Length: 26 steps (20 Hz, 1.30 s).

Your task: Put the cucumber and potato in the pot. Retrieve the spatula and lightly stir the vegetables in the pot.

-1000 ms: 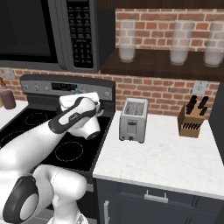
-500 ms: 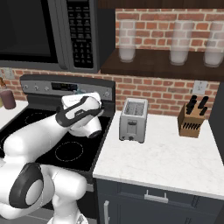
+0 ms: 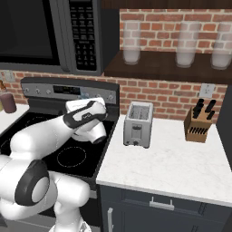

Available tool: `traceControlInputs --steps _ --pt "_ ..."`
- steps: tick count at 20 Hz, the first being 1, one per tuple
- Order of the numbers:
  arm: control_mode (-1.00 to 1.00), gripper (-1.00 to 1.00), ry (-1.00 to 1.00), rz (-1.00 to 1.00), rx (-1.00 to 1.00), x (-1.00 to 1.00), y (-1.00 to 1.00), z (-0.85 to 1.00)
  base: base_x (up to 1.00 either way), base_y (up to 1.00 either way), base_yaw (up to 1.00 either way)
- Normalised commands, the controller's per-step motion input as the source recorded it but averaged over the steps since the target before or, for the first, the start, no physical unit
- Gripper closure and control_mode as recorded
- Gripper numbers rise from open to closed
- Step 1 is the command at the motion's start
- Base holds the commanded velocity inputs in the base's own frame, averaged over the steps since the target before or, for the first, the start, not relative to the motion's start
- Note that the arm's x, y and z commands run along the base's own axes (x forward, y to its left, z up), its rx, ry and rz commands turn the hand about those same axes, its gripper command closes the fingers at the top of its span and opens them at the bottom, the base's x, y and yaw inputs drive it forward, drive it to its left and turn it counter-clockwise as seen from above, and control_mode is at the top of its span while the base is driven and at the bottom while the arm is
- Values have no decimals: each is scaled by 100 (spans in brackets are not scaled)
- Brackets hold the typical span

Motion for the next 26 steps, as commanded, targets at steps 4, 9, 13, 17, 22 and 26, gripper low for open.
traceControlInputs --steps 4,9,13,17,22,26 --pt "-100 100 0 0 0 13 0 -16 0 0 0" --pt "-100 100 0 0 0 13 0 -13 0 0 0" --pt "-100 100 0 0 0 17 0 -3 0 0 0" --pt "-100 100 0 0 0 28 0 0 0 0 0" --pt "-100 100 0 0 0 19 0 -16 0 0 0" --pt "-100 100 0 0 -1 18 0 -28 0 0 0"
